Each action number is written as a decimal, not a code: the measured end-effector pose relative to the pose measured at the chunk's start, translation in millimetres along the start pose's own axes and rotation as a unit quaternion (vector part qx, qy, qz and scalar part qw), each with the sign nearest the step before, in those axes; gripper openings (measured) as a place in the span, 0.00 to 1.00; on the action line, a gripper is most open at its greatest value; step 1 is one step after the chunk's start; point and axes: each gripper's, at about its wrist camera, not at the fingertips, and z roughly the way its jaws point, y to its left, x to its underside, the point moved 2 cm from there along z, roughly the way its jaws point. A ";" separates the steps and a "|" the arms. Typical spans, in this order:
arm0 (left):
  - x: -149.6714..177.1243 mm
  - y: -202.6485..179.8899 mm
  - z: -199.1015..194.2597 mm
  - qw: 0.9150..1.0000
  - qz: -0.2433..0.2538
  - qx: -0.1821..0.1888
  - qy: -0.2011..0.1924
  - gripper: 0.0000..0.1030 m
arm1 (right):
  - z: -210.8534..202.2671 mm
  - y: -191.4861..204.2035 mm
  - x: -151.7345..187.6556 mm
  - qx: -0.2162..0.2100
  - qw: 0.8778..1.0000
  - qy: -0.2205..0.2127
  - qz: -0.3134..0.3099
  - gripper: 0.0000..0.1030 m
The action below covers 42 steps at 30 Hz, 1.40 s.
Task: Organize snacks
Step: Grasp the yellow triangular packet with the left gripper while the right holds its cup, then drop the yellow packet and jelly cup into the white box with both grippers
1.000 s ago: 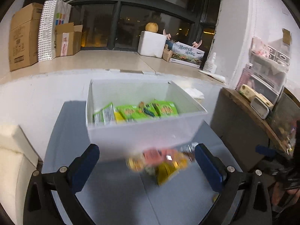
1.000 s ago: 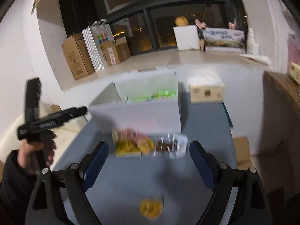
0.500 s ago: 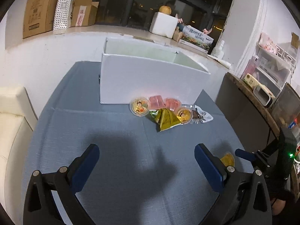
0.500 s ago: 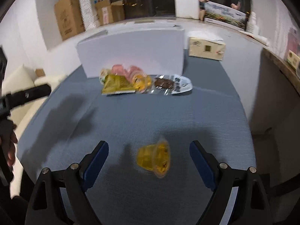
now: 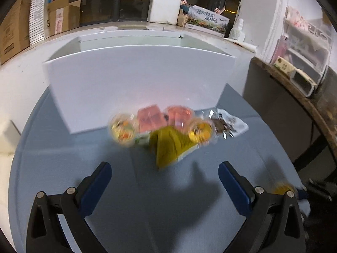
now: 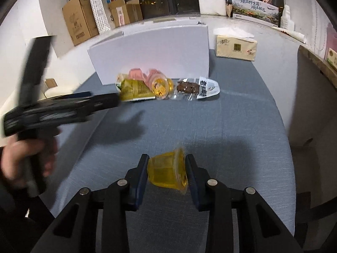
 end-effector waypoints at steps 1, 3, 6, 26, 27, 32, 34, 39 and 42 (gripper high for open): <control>-4.8 -0.7 7.6 1.000 0.002 -0.009 0.004 1.00 | 0.5 -0.5 -1.5 -0.001 1.000 -0.001 0.001 0.35; -12.8 -0.6 26.6 0.999 0.010 -0.029 0.018 1.00 | -1.7 -1.1 -1.1 -0.005 1.000 -0.004 0.004 0.34; -16.7 4.4 45.9 0.999 0.003 -0.032 0.036 0.99 | -4.3 -2.5 -0.2 -0.008 1.000 -0.007 0.008 0.34; 7.4 19.4 -34.6 0.998 -0.030 0.056 -0.025 0.34 | -8.2 6.1 -2.1 -0.017 1.000 -0.015 -0.001 0.34; 6.0 21.4 -44.5 0.997 -0.030 0.056 -0.032 0.34 | -9.3 7.4 -3.8 -0.019 1.000 -0.017 -0.003 0.34; -21.1 34.7 -78.8 0.994 -0.042 0.063 -0.076 0.34 | -22.3 11.7 -34.8 -0.039 0.998 -0.047 -0.012 0.34; -45.2 39.0 -88.2 0.992 -0.043 0.060 -0.099 0.34 | -31.4 13.9 -66.9 -0.048 0.996 -0.078 -0.022 0.34; -116.1 59.7 -92.2 0.988 -0.046 0.044 -0.139 0.34 | -32.8 14.9 -161.2 -0.070 0.989 -0.129 -0.012 0.34; -145.3 72.0 -73.6 0.990 -0.042 0.025 -0.133 0.34 | -10.4 6.9 -212.0 -0.079 0.988 -0.132 0.004 0.34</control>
